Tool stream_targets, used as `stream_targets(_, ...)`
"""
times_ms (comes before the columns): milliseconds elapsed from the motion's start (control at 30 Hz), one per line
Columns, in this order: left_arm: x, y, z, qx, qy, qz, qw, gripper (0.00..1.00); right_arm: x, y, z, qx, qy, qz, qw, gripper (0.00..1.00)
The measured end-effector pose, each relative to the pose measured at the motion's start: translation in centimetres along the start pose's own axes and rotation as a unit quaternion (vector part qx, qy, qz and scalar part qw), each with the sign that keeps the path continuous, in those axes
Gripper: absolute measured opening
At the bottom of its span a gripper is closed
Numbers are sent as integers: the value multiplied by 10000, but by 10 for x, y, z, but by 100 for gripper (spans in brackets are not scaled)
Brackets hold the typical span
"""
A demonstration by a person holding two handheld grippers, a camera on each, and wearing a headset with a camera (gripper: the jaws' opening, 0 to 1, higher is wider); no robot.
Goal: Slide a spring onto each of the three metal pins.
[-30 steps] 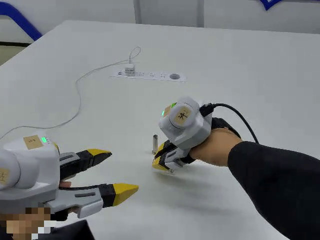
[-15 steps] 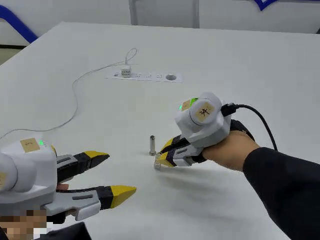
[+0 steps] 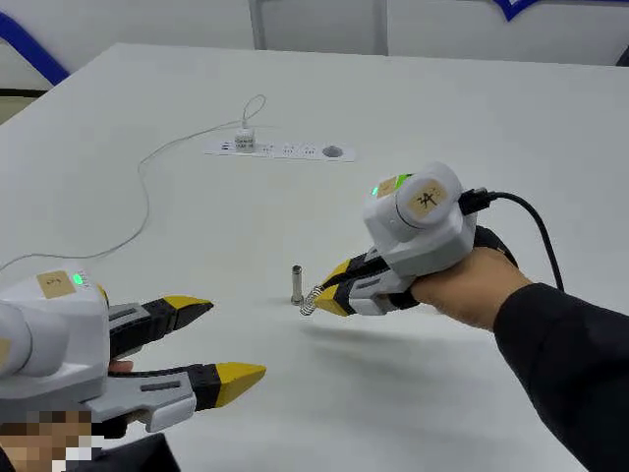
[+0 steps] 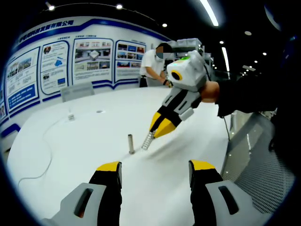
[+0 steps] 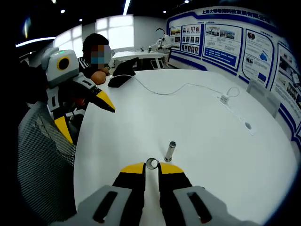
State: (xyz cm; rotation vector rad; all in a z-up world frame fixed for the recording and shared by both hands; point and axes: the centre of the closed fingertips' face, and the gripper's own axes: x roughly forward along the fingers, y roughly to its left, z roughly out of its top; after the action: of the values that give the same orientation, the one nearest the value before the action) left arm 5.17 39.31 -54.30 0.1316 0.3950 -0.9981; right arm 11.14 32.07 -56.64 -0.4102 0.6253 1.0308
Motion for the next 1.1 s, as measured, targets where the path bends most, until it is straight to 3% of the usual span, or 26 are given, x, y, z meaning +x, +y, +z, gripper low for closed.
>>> stream_targets(433, -1, 0, 1, 6, -14, 22, 10000, 59, -19, -16, 35, -174, -143, -223, 9995, 12)
stream_targets(667, -1, 2, 1, 4, -29, 45, 10000, 59, -11, -27, 41, -238, -9, -219, 9995, 12)
stream_targets(1067, -1, 3, 2, -17, -48, 88, 9999, 59, 3, -29, 38, -257, 341, -67, 9991, 12)
stream_targets(1100, -1, 4, 2, -23, -49, 89, 9999, 59, 7, -36, 40, -265, 376, -68, 9989, 12)
